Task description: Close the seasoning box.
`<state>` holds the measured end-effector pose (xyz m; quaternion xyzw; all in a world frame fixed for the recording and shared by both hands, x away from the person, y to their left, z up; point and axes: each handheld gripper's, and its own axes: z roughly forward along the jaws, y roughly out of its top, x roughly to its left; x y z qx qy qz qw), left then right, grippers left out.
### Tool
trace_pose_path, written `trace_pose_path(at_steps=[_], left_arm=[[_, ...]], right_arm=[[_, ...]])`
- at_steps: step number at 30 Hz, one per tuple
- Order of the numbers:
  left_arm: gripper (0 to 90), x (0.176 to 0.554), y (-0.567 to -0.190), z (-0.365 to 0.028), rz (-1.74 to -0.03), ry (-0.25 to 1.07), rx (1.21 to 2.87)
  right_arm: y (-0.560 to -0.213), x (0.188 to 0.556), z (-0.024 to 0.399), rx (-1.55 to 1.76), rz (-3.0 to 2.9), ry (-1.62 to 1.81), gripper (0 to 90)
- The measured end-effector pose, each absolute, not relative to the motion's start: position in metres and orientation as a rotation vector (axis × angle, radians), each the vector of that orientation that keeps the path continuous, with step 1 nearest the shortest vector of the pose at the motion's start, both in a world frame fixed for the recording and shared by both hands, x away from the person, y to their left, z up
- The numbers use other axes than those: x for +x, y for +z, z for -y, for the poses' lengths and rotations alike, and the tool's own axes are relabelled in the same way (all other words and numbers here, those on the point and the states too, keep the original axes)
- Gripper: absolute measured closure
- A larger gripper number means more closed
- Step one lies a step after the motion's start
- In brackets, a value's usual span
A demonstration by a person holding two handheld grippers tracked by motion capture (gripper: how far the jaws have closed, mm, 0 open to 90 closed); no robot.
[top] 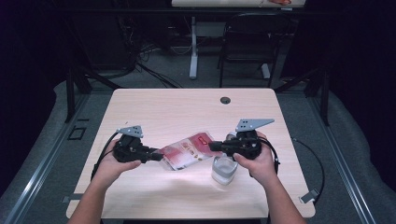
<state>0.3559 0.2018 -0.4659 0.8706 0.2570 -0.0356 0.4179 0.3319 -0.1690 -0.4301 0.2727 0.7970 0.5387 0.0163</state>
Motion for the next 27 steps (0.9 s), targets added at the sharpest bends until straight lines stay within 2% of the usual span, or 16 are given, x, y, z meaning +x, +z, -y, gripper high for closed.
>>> trace_pose_path(at_steps=[27], left_arm=[[73.0,0.36,-0.513,-0.196,-0.703,-0.094,2.17]], right_arm=[[-0.408,0.34,0.133,0.773,-2.568,1.444,90.0]])
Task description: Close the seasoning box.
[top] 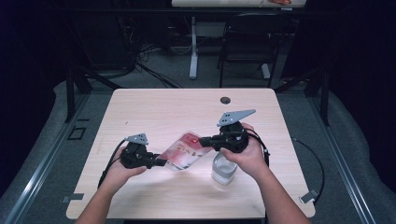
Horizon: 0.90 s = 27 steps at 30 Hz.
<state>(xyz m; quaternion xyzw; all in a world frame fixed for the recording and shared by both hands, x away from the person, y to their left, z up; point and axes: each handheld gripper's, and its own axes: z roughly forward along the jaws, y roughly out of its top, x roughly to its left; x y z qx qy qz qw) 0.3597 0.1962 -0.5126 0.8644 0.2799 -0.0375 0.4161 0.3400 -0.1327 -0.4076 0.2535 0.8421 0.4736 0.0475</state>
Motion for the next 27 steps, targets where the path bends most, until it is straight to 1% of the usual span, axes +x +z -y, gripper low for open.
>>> trace_pose_path(at_steps=[12,19,27], left_arm=[[72.4,0.361,-0.526,-0.186,-0.73,-0.068,2.158],[71.8,0.361,-0.534,-0.18,-0.745,-0.043,2.174],[69.8,0.362,-0.543,-0.176,-0.768,-0.048,2.206]], right_arm=[[-0.408,0.342,0.129,0.785,-2.582,1.391,90.0],[-0.41,0.345,0.127,0.793,-2.581,1.372,90.0],[-0.416,0.346,0.12,0.775,-2.587,1.329,90.0]])
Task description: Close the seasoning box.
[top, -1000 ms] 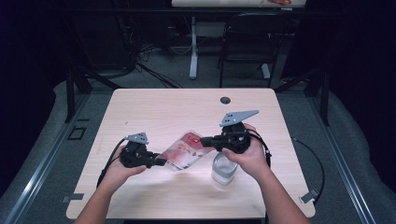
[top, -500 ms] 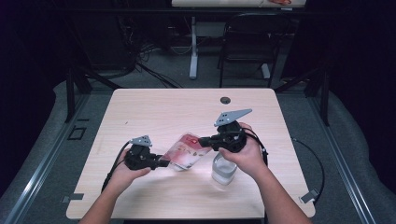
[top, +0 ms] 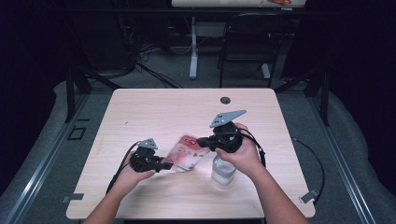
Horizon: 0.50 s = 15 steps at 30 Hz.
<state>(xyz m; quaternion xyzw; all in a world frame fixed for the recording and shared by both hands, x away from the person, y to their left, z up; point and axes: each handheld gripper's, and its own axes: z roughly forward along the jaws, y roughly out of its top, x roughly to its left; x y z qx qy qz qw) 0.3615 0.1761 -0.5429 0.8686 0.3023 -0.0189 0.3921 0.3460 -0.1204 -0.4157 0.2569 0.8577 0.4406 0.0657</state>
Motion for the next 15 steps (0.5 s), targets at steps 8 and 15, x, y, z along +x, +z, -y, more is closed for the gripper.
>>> trace_pose_path(at_steps=[8,15], left_arm=[[68.5,0.3613,-0.5434,-0.1763,-0.768,-0.052,2.207],[66.3,0.3601,-0.543,-0.1747,-0.77,-0.036,2.223]], right_arm=[[-0.4171,0.3459,0.1202,0.769,-2.582,1.359,89.5],[-0.4172,0.3451,0.1192,0.763,-2.58,1.362,86.8]])
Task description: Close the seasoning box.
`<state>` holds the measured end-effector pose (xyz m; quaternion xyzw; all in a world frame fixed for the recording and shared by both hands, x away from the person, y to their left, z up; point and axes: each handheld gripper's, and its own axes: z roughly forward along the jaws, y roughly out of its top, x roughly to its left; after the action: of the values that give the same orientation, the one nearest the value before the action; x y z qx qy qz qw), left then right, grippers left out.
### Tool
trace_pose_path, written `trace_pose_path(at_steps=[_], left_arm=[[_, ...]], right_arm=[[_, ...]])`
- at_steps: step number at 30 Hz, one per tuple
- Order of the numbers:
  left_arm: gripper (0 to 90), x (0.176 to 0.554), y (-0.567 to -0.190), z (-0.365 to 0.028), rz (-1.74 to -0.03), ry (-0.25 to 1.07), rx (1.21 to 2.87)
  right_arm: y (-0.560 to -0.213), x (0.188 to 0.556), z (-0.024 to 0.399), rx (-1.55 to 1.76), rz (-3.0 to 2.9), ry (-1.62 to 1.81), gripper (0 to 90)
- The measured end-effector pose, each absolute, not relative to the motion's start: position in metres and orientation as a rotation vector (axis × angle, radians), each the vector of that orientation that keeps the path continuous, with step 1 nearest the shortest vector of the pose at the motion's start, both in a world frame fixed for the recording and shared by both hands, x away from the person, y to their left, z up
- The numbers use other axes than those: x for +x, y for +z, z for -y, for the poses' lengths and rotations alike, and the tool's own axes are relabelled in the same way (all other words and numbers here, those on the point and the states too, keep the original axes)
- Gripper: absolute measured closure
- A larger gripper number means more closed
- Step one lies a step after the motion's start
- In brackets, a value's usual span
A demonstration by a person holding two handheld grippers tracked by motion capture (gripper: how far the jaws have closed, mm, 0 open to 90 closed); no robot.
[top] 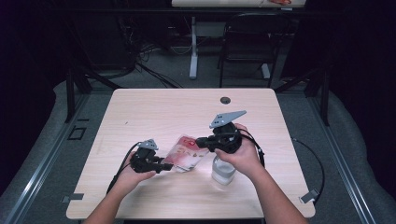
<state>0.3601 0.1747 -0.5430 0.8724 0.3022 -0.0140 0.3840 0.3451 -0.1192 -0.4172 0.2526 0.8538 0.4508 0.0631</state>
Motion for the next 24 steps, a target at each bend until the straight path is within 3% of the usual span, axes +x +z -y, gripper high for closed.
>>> trace_pose_path(at_steps=[24], left_arm=[[56.8,0.36,-0.535,-0.186,-0.785,-0.01,2.191]], right_arm=[[-0.417,0.345,0.109,0.722,-2.6,1.364,84.4]])
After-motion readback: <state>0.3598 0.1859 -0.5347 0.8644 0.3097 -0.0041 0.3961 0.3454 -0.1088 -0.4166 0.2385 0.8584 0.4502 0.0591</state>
